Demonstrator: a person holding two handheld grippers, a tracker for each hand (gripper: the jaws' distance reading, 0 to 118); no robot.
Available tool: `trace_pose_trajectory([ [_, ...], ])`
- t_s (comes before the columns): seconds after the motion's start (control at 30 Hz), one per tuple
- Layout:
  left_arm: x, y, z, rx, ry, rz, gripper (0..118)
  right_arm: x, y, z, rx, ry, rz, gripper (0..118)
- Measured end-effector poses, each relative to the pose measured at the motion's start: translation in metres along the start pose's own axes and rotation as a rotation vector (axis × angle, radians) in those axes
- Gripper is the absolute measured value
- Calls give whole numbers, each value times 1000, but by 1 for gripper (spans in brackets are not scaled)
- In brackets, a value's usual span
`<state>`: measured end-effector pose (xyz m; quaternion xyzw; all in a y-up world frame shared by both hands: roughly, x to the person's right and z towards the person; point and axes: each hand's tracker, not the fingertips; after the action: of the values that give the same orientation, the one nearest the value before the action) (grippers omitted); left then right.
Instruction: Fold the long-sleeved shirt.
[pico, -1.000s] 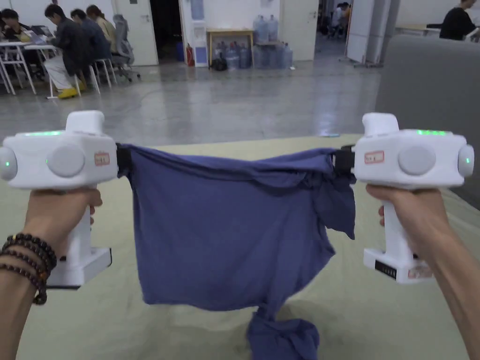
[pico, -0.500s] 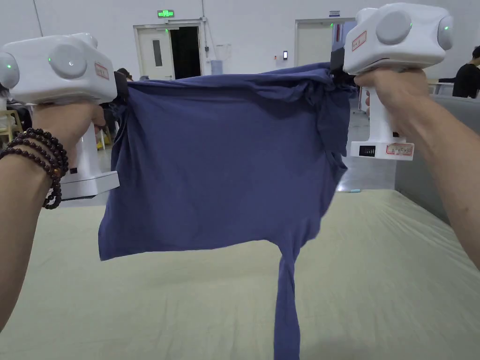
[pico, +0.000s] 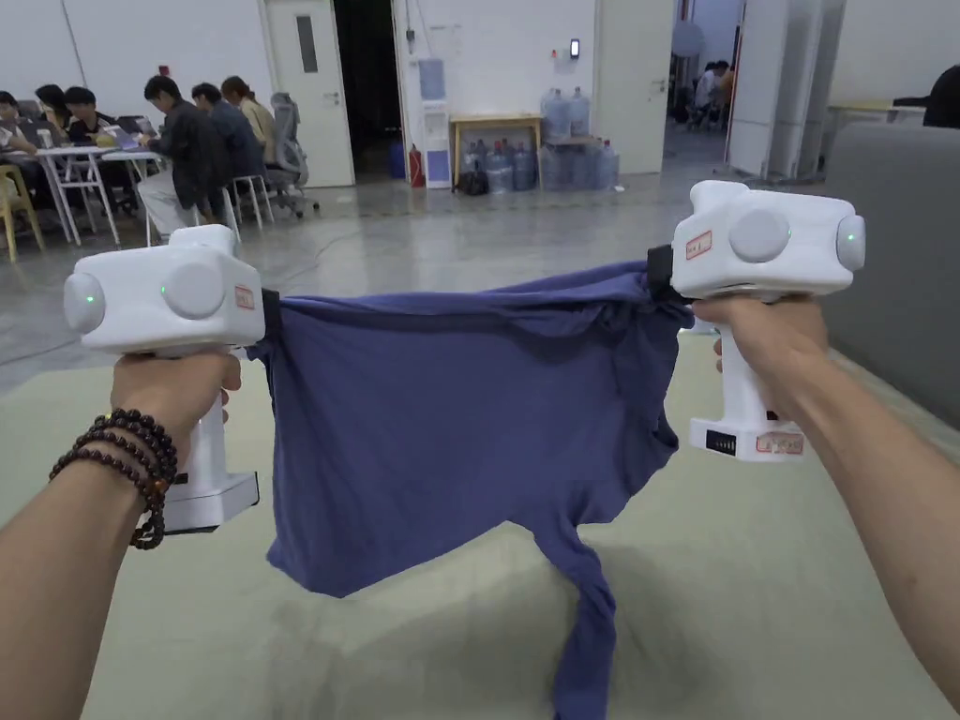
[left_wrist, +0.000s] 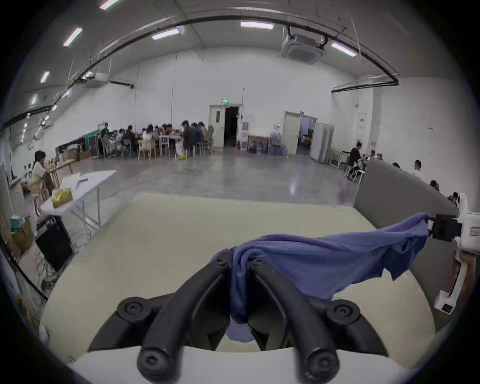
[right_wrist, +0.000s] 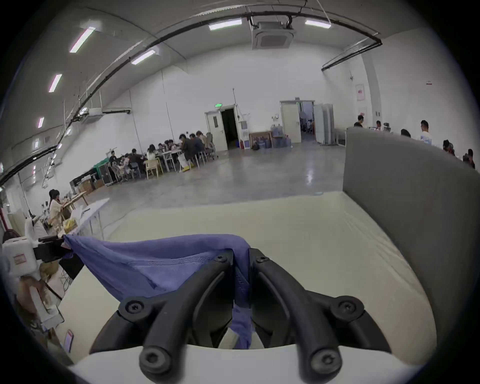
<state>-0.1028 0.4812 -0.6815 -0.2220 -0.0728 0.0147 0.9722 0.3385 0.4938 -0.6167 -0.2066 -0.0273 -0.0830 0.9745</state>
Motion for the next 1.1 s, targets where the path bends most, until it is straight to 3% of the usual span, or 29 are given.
trace_pose_trajectory([
  [0.1,-3,-35,20,8,-11,-22,6,9,-33,23,4,29,-16,13],
  [0.27,-9,-122,81,14,-41,-5,6,13,-111,90,-11,53,25,13],
  [0.47,-6,-257,179,-2,28,-23,6,15,-235,176,-118,78,92,13],
  [0.57,-1,-325,217,-92,40,-45,6,21,-301,203,-213,47,78,13],
  [0.7,-6,-395,234,-249,22,-25,6,16,-378,224,-415,23,98,13],
  [0.83,-12,-441,227,-359,47,-48,6,5,-434,222,-577,6,210,13],
  [0.97,-18,-450,224,-382,36,-12,6,5,-451,215,-610,-7,220,13],
  [1.0,-18,-450,225,-378,33,-7,13,5,-447,215,-607,-8,215,25],
  [1.03,-20,-447,226,-367,26,5,39,5,-443,216,-591,-17,209,58],
  [1.07,-22,-444,228,-354,25,11,89,7,-437,222,-579,-27,205,99],
  [1.1,-24,-440,230,-341,30,15,118,8,-432,224,-569,-36,204,118],
])
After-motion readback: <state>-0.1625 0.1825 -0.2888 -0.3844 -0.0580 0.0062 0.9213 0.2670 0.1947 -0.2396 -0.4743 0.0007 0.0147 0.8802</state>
